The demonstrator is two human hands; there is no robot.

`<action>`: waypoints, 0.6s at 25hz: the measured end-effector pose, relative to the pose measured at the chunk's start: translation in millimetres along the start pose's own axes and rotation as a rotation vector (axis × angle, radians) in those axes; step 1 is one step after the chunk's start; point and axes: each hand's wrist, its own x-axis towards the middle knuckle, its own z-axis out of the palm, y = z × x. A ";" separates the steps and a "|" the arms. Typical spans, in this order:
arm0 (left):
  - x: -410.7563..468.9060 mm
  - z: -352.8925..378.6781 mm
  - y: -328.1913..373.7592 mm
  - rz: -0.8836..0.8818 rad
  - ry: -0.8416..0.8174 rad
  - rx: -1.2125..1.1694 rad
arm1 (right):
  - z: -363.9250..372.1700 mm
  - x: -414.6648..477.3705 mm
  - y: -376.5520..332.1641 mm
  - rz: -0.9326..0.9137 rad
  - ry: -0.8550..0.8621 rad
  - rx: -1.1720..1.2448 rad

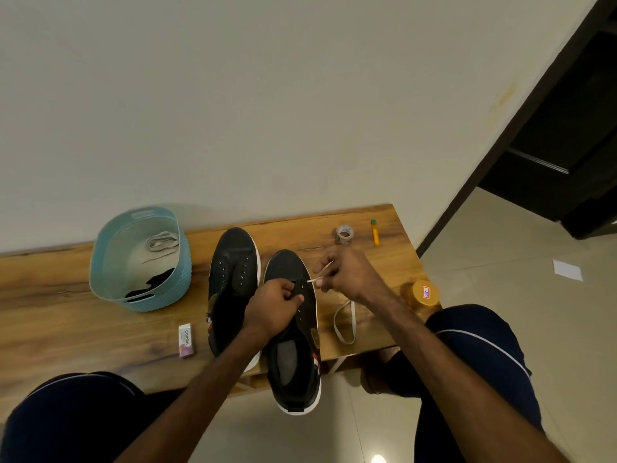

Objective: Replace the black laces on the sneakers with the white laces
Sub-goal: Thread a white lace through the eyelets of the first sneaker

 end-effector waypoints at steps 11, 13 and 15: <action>5.4 4.5 -6.7 0.009 -0.098 -0.341 | 25.8 9.3 11.5 0.095 0.020 -0.280; 6.2 6.1 -8.9 0.009 -0.097 -0.339 | 26.0 9.4 10.5 0.105 0.031 -0.274; 5.2 7.1 -8.2 0.010 -0.101 -0.343 | 24.9 9.1 9.3 0.101 0.043 -0.268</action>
